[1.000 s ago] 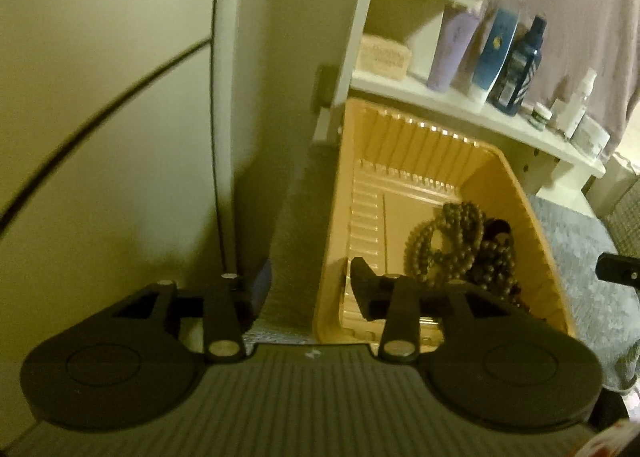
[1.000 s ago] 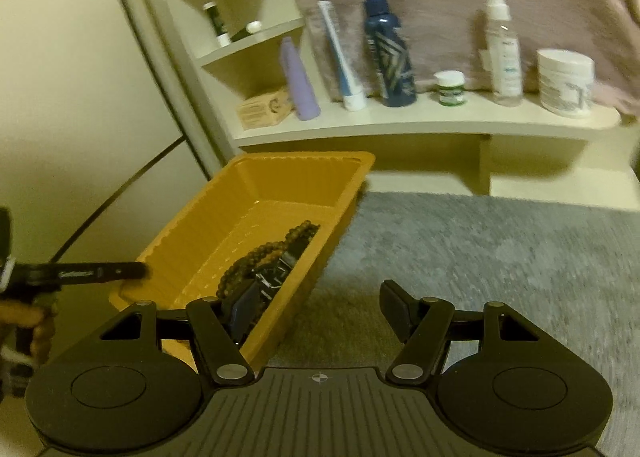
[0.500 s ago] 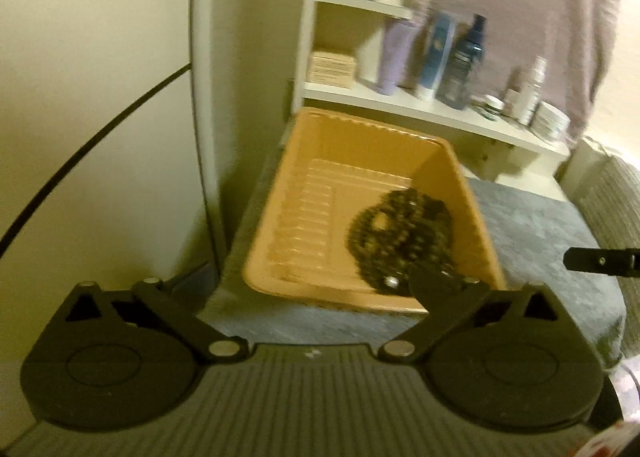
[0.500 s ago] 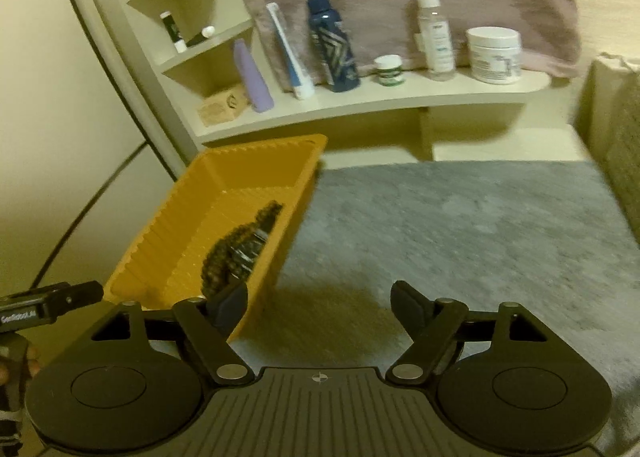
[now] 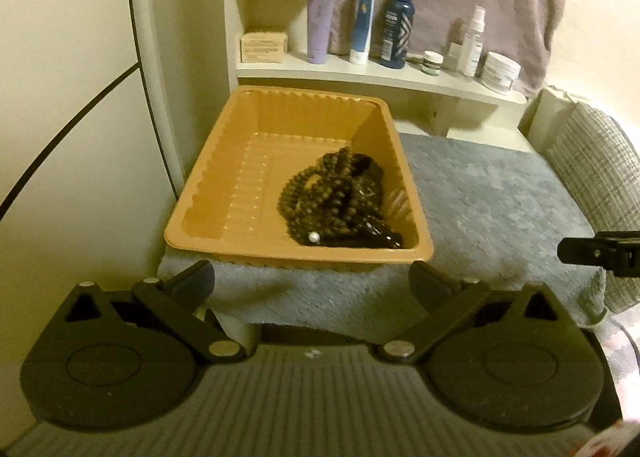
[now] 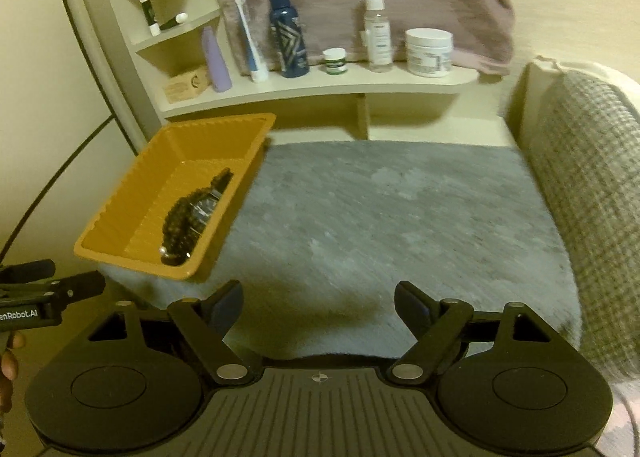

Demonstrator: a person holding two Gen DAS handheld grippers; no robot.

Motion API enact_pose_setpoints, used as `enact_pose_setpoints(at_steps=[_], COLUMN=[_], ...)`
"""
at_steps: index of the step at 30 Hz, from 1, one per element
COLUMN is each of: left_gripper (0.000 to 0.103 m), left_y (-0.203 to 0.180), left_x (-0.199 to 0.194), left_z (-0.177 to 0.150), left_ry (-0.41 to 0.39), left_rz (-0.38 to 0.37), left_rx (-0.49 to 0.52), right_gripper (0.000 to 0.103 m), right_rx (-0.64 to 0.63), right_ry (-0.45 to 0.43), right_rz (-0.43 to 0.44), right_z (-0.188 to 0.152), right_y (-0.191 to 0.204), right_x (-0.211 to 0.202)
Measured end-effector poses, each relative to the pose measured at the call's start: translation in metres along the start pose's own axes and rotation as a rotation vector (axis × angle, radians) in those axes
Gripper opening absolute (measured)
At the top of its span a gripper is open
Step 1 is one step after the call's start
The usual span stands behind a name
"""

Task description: Organize jewelry

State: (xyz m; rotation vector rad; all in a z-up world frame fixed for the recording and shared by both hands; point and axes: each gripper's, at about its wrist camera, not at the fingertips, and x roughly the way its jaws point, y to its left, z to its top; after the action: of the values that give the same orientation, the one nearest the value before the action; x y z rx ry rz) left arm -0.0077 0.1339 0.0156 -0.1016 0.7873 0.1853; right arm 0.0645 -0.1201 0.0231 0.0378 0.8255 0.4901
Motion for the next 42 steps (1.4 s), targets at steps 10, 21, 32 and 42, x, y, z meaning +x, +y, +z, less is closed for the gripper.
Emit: enact_pose_setpoints(at_steps=[10, 21, 32, 42], left_gripper=[0.102, 0.102, 0.102, 0.102], left_y=[-0.022, -0.038, -0.044, -0.046], left_x=[-0.011, -0.022, -0.027, -0.029], left_z=[-0.01, -0.021, -0.023, -0.024], left_ry=[0.016, 0.013, 0.0, -0.004], left_rz=[0.007, 0.003, 0.01, 0.009], left_rx=[0.0, 0.044, 0.057, 0.063], right_gripper=[0.082, 0.082, 0.082, 0.082], right_rx=[-0.009, -0.002, -0.002, 0.012], right_ry=[0.026, 0.041, 0.019, 0.009], right_rz=[-0.02, -0.008, 0.0, 0.001], right_z=[-0.015, -0.027, -0.03, -0.032], right_y=[0.002, 0.012, 0.011, 0.014], right_x=[-0.015, -0.02, -0.023, -0.025])
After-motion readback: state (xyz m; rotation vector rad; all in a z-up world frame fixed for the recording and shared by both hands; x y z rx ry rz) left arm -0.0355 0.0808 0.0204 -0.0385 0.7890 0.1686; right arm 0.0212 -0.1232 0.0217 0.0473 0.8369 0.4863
